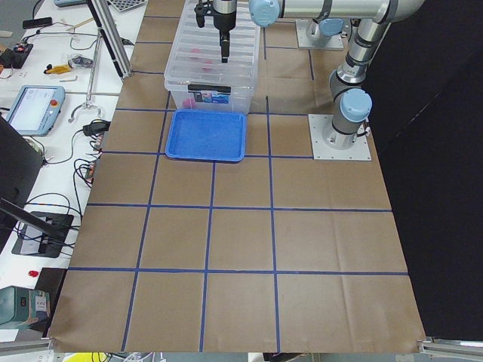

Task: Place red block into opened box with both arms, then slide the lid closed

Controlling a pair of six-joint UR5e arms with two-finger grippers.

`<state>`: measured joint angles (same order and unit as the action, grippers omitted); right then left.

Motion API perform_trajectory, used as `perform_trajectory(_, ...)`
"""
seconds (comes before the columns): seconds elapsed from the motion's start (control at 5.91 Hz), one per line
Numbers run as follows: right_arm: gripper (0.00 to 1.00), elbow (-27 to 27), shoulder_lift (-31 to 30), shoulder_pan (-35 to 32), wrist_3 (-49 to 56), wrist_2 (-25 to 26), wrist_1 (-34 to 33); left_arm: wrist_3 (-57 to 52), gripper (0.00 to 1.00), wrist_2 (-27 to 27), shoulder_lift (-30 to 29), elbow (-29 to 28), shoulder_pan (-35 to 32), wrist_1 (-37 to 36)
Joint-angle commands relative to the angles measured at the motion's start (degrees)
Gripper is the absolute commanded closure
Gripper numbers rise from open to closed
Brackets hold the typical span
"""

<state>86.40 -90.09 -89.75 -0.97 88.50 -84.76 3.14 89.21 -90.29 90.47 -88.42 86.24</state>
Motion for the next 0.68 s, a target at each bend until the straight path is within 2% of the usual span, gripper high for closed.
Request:
perform_trajectory(0.0, 0.0, 0.1, 0.0, 0.0, 0.0, 0.2, -0.1, -0.2, 0.01, -0.1, -0.1, 0.0, 0.0, 0.0)
perform_trajectory(0.51, 0.0, 0.0, 0.0, 0.0, 0.0, -0.2, -0.1, -0.2, 0.01, 0.0, -0.1, 0.0, 0.0, 0.0)
